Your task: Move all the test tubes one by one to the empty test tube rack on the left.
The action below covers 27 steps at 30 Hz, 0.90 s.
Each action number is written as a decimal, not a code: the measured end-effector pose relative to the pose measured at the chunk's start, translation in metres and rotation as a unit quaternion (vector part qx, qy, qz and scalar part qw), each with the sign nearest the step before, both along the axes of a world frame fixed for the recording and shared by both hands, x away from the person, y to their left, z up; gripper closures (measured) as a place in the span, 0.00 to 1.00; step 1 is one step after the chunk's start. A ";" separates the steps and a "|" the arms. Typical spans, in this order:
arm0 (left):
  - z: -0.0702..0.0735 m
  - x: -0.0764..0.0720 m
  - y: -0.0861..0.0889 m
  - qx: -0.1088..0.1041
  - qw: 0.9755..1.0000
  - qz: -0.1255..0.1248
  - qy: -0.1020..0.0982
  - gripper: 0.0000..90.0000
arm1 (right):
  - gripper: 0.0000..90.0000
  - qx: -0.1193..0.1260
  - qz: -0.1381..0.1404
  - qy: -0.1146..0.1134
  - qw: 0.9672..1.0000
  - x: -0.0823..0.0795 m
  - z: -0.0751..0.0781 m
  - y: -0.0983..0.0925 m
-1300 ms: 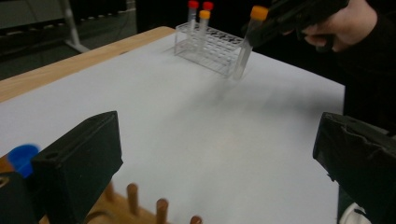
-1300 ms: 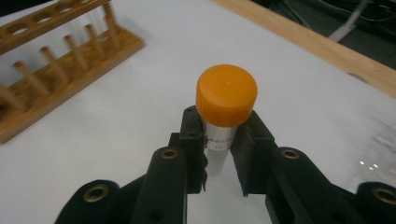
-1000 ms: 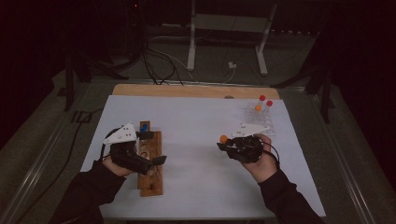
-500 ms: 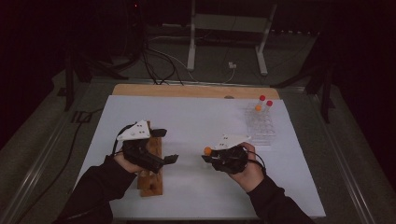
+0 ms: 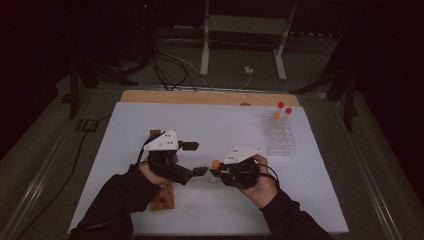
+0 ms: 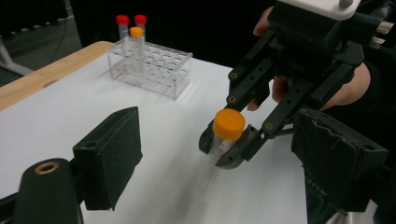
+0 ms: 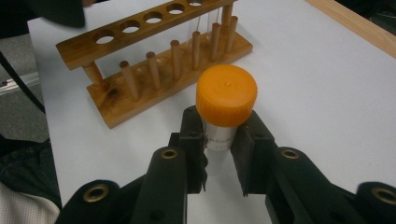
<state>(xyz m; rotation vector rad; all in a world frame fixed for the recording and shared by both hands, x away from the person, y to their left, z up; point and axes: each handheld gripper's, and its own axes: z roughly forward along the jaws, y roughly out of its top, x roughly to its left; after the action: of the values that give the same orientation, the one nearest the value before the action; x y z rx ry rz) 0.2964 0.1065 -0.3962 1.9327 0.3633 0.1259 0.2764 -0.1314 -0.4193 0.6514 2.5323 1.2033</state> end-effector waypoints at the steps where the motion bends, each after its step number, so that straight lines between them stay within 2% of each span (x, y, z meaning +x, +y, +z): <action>1: 0.000 0.000 -0.002 0.001 1.000 -0.003 -0.003 0.27 | 0.83 -0.001 0.000 -0.001 1.000 0.000 0.000 0.000; 8: -0.003 0.001 -0.017 0.006 1.000 -0.015 -0.003 0.46 | 0.83 0.004 0.002 -0.002 1.000 0.000 0.002 0.002; 12: -0.006 0.002 -0.023 0.016 1.000 -0.014 -0.005 0.58 | 0.83 0.006 0.002 -0.003 1.000 0.000 0.004 0.002; 16: -0.008 0.003 -0.027 0.023 1.000 -0.013 -0.004 0.70 | 0.83 0.005 0.003 -0.006 1.000 0.000 0.004 0.002; 19: -0.008 0.003 -0.028 0.024 0.999 -0.021 -0.004 0.78 | 0.83 0.004 0.001 -0.005 1.000 0.000 0.004 0.002; 27: -0.008 0.004 -0.028 0.026 0.999 -0.022 -0.008 0.80 | 0.83 0.006 -0.001 -0.002 1.000 0.001 0.004 0.001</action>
<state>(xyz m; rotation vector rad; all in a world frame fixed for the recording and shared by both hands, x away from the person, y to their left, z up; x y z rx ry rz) 0.3006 0.0784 -0.4037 1.9879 0.3083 0.1226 0.2770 -0.1301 -0.4151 0.6523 2.5223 1.2204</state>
